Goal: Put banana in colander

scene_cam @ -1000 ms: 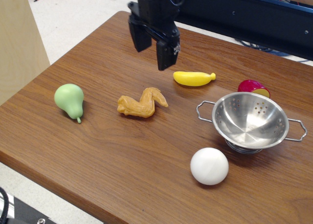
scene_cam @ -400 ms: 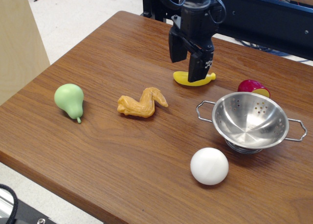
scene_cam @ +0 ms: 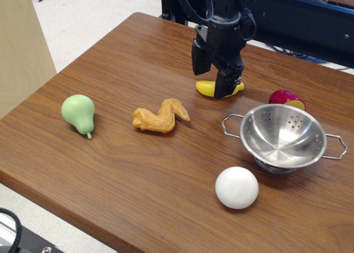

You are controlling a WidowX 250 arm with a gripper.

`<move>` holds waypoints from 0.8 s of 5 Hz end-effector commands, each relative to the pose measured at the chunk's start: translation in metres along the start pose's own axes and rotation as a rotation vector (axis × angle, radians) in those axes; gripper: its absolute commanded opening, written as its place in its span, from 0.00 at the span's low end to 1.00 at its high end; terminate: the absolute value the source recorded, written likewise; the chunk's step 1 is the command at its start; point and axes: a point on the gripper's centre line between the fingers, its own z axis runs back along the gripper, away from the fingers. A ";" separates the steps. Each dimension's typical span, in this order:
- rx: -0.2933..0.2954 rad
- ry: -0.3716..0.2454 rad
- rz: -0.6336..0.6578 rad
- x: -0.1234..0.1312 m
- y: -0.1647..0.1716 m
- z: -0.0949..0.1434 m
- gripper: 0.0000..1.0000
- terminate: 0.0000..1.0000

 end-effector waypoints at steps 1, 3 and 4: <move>-0.010 -0.017 0.004 0.016 -0.009 -0.001 1.00 0.00; -0.055 -0.016 0.035 0.027 -0.013 0.000 0.00 0.00; -0.033 -0.060 0.104 0.029 -0.007 0.009 0.00 0.00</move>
